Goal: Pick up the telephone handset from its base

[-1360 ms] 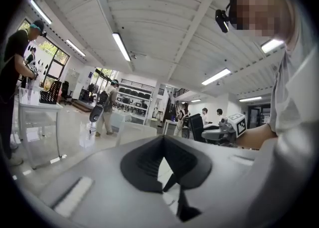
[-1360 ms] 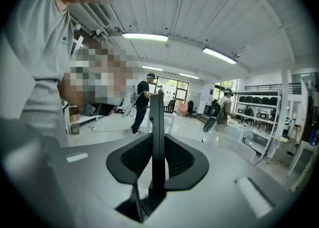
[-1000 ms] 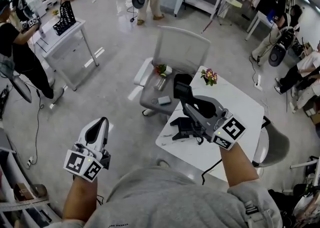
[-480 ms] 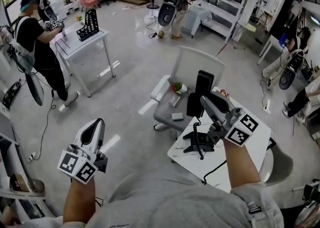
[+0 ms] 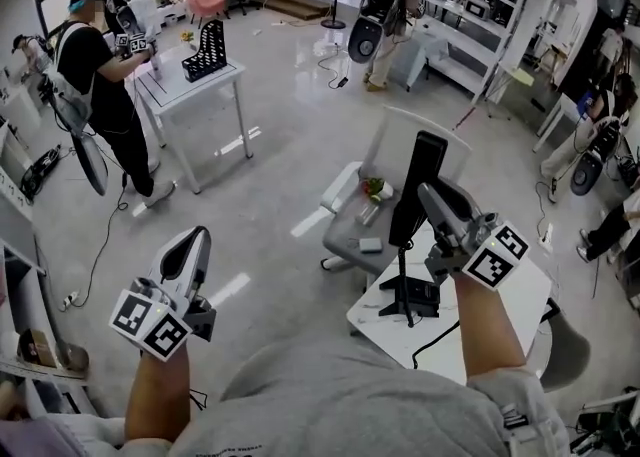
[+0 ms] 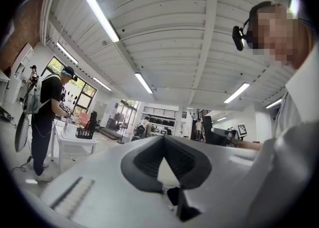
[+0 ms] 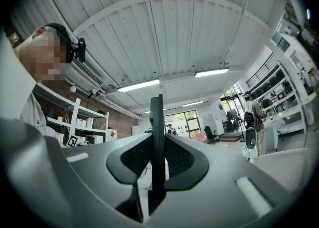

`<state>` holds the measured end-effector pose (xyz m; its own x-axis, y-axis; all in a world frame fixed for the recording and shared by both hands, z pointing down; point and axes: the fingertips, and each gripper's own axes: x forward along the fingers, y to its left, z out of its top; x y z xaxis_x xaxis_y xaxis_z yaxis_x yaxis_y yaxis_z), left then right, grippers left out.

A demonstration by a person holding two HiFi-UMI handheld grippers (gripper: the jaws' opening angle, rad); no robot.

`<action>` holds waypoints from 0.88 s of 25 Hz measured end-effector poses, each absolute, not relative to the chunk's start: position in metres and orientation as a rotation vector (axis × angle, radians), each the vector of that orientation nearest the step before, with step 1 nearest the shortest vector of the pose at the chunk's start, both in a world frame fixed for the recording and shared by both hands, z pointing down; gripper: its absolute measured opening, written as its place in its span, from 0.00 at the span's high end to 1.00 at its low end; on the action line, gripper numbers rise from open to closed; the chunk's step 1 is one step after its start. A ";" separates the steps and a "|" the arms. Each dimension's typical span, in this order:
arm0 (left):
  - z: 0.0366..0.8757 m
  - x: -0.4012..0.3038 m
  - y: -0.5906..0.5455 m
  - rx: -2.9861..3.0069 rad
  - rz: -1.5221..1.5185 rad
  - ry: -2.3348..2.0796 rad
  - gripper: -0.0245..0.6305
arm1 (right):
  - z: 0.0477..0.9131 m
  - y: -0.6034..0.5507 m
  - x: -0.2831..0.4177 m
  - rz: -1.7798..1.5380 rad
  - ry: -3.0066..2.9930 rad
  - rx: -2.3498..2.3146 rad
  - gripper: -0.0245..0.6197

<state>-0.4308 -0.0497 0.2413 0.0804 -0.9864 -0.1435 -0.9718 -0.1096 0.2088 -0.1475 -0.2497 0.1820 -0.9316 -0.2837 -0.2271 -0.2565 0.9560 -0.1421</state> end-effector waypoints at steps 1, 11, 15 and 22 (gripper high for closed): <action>0.238 -0.432 -0.048 2.264 -0.383 -2.063 0.89 | 0.180 -0.250 -0.149 -0.163 2.859 -0.395 0.85; 0.226 -0.437 -0.044 2.247 -0.405 -2.056 0.89 | 0.174 -0.249 -0.154 -0.177 2.838 -0.389 0.85; 0.229 -0.435 -0.043 2.246 -0.410 -2.058 0.89 | 0.178 -0.249 -0.151 -0.186 2.829 -0.393 0.85; 0.229 -0.433 -0.043 2.247 -0.412 -2.059 0.89 | 0.179 -0.250 -0.151 -0.217 2.817 -0.389 0.85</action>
<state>-0.4327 -0.0429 0.2288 0.0687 -0.9861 -0.1513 -0.9685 -0.1023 0.2271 -0.1510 -0.2500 0.1793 -0.9219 -0.2858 -0.2617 -0.2424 0.9522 -0.1860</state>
